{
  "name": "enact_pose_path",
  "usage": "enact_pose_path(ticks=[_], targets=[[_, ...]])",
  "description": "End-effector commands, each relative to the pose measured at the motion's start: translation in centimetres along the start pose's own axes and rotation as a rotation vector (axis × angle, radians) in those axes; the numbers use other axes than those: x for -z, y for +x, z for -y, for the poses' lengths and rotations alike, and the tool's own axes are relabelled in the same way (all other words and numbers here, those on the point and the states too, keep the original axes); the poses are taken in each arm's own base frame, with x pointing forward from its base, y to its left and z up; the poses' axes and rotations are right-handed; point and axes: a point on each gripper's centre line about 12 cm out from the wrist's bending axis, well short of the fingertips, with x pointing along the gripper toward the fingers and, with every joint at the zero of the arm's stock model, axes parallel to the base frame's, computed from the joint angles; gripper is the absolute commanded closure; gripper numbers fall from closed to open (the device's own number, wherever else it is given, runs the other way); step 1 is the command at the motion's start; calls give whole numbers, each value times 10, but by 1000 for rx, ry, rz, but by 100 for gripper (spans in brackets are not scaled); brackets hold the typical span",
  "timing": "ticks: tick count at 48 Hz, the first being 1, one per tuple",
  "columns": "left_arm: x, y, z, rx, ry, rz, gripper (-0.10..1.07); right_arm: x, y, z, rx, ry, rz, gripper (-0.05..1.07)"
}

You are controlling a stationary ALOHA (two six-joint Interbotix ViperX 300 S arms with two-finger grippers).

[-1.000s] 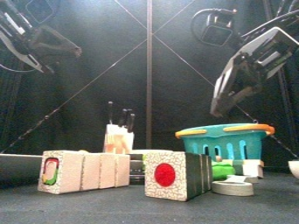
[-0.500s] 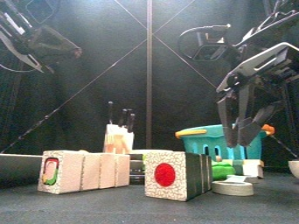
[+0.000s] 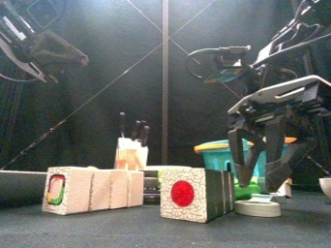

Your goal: Grab wrench

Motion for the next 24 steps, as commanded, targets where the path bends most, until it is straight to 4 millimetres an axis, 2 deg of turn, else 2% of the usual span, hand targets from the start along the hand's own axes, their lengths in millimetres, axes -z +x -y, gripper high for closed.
enact_pose_path(ticks=[1, 9, 24], targets=[[-5, 1, 0, -4, -14, 20, 94, -9, -2, 1, 8, -17, 9, 18], [-3, 0, -1, -11, -31, 15, 94, -3, 4, -3, 0, -26, -46, 19], [0, -1, -1, -12, -32, 8, 94, -2, 2, -7, -8, -26, -50, 19]])
